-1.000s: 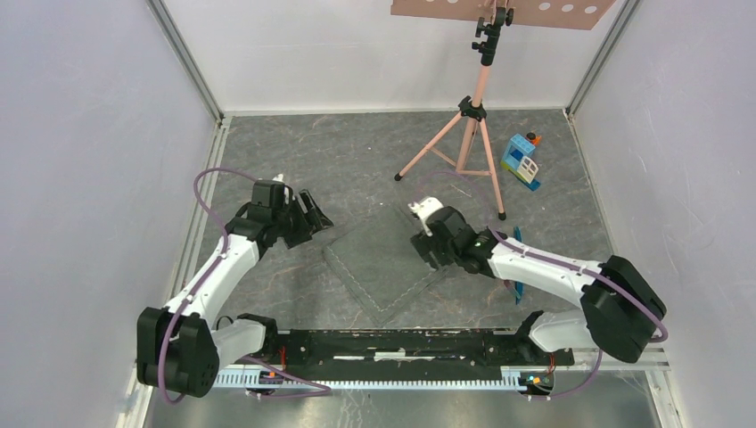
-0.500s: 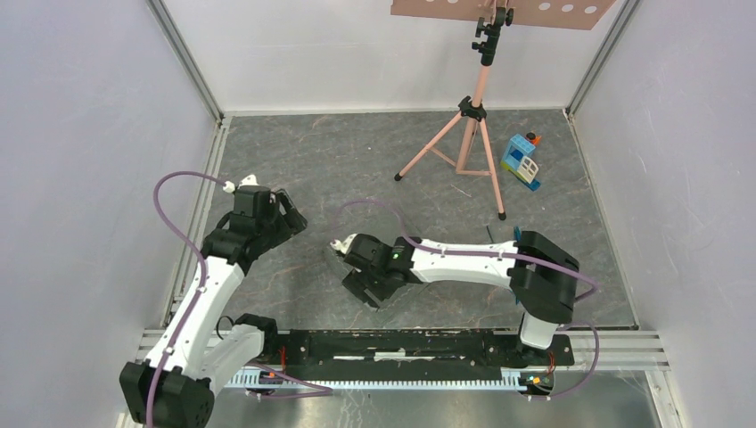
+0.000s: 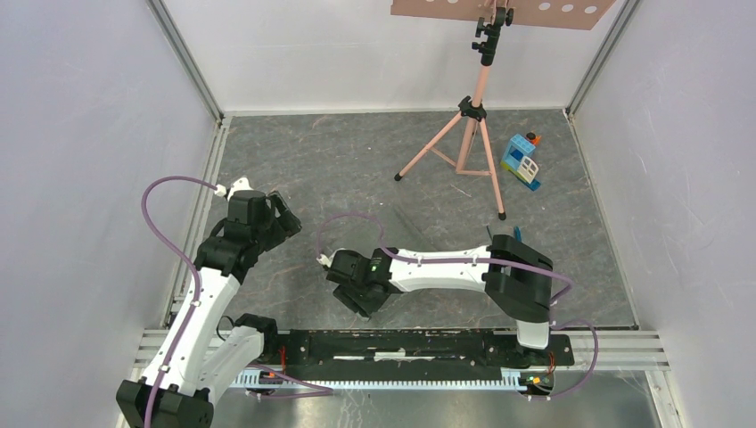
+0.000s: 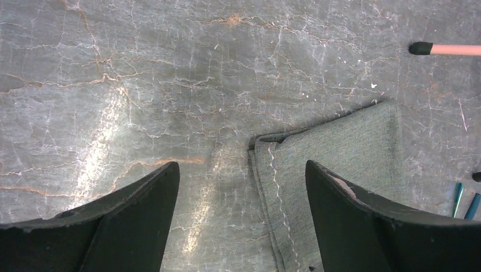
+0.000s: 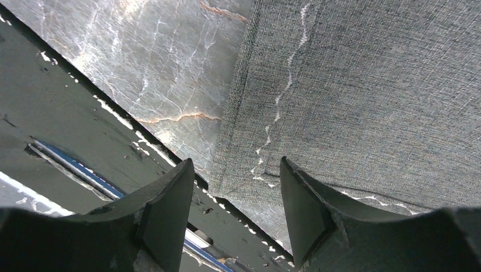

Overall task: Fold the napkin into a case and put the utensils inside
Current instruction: Pick up the lower triangle-folded napkin from the center of the board.

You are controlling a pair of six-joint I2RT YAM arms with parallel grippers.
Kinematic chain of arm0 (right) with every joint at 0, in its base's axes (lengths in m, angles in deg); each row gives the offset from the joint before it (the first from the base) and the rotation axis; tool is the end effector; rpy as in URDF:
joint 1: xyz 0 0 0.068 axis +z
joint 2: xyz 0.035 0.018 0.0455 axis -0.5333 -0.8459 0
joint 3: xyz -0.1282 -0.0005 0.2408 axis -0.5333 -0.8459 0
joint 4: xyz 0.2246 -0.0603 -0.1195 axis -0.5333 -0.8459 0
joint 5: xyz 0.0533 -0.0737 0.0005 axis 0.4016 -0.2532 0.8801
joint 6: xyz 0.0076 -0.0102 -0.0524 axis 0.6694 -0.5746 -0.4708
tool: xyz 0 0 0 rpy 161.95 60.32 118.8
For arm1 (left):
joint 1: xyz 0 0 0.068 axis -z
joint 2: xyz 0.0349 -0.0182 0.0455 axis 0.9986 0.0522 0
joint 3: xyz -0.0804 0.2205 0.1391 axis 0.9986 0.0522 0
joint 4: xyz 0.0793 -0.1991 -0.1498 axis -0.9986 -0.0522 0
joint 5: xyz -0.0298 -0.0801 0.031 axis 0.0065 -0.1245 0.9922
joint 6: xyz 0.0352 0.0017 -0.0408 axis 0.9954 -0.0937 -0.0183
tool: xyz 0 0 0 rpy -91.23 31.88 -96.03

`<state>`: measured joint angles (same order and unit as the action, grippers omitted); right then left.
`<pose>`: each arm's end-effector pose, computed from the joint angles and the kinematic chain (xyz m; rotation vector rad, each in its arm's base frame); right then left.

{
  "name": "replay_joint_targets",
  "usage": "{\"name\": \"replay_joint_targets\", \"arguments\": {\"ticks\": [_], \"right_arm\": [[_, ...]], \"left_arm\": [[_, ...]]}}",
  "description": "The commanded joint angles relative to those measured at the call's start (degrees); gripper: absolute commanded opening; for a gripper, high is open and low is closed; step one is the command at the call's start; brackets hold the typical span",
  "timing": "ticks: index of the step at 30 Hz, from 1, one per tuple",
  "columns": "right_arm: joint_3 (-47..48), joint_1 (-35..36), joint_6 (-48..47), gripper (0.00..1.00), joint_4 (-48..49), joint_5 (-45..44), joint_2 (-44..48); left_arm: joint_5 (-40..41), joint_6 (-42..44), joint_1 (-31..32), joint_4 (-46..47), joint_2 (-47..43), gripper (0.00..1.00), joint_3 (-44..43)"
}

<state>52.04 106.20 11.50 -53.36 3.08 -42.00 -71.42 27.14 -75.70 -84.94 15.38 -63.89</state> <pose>0.1061 0.3595 0.1819 -1.1598 2.6188 0.2827 0.1642 -0.0265 0.2848 -0.6242 2.2427 -0.2289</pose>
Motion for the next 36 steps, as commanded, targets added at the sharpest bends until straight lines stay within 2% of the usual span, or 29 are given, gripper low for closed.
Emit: {"name": "replay_joint_targets", "arguments": {"ticks": [1, 12, 16, 20, 24, 31, 36], "right_arm": [[0.7, 0.6, 1.4, 0.64, 0.1, -0.5, -0.8], [-4.8, 1.5, 2.7, 0.60, 2.1, -5.0, -2.5], [-7.7, 1.5, 2.9, 0.46, 4.5, -5.9, -3.4], [-10.2, 1.5, 2.7, 0.22, 7.6, -7.7, -2.1], [-11.6, 1.5, 0.3, 0.03, 12.1, -8.0, 1.5], [-19.9, -2.0, -0.9, 0.00, 27.7, 6.3, 11.4], [-28.8, -7.6, 2.6, 0.01, 38.0, 17.5, 17.5]], "left_arm": [[0.8, 2.4, -0.3, 0.1, -1.0, 0.88, -0.4], [0.8, 2.4, -0.2, 0.2, -1.4, 0.88, 0.0], [0.6, 2.2, -0.2, 0.1, -1.3, 0.88, 0.1], [-0.1, 2.0, -0.2, 0.3, -1.2, 0.88, 0.8], [-4.3, 1.3, -0.2, 1.3, 0.2, 0.89, 2.1], [-19.4, -3.3, -0.2, 7.3, 3.7, 0.89, 7.3], [-31.9, -12.0, -0.2, 19.0, 6.8, 0.89, 14.5]]}}
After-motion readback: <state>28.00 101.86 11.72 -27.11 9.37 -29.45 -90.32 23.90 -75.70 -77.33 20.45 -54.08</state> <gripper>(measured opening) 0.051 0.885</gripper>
